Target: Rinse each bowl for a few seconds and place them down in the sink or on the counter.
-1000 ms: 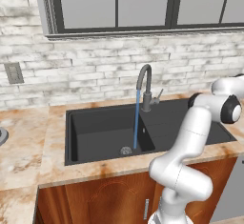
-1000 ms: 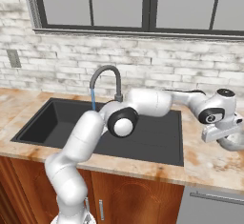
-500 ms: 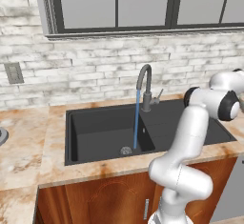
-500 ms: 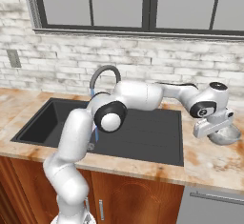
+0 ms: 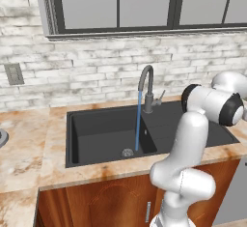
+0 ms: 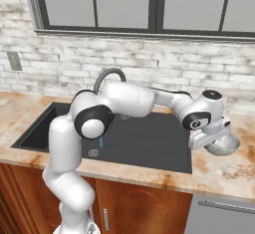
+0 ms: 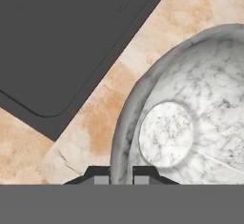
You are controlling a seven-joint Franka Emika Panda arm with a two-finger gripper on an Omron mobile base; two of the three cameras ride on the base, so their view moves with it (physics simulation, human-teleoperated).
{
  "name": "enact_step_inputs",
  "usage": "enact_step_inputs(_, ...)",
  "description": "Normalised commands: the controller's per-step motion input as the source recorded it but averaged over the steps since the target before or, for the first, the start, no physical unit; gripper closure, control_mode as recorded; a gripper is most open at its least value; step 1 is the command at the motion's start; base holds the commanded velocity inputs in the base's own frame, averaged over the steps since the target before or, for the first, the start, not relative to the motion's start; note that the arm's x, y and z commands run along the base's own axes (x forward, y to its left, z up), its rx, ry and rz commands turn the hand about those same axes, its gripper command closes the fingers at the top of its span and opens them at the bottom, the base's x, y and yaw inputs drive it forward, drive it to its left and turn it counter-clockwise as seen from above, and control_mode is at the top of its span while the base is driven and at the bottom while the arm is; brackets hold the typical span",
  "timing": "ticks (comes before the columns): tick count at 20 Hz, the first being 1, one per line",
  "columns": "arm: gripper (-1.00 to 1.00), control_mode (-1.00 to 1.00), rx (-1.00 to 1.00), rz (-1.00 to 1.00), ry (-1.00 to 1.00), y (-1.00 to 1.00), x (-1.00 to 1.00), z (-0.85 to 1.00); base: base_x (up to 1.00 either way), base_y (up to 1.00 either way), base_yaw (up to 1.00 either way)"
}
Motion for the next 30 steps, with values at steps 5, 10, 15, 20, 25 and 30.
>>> enact_step_inputs(5, 1.0, -1.0, -0.09, 0.06, 0.0, 0.47, -0.34, 0.18, 0.0, 0.0, 0.0)
enact_step_inputs(10, 1.0, -1.0, -0.12, 0.09, 0.0, 0.38, -0.25, 0.52, 0.0, 0.0, 0.0)
enact_step_inputs(15, 1.0, -1.0, -0.12, 0.12, 0.0, 0.35, -0.19, 0.55, 0.0, 0.0, 0.0)
enact_step_inputs(20, 1.0, -1.0, -0.1, 0.12, 0.05, 0.38, -0.17, 0.53, 0.0, 0.0, 0.0)
enact_step_inputs(25, 1.0, -1.0, -0.05, 0.14, 0.09, 0.36, -0.08, 0.41, 0.0, 0.0, 0.0)
enact_step_inputs(30, 1.0, -1.0, -0.03, 0.15, 0.07, 0.33, -0.06, 0.33, 0.0, 0.0, 0.0)
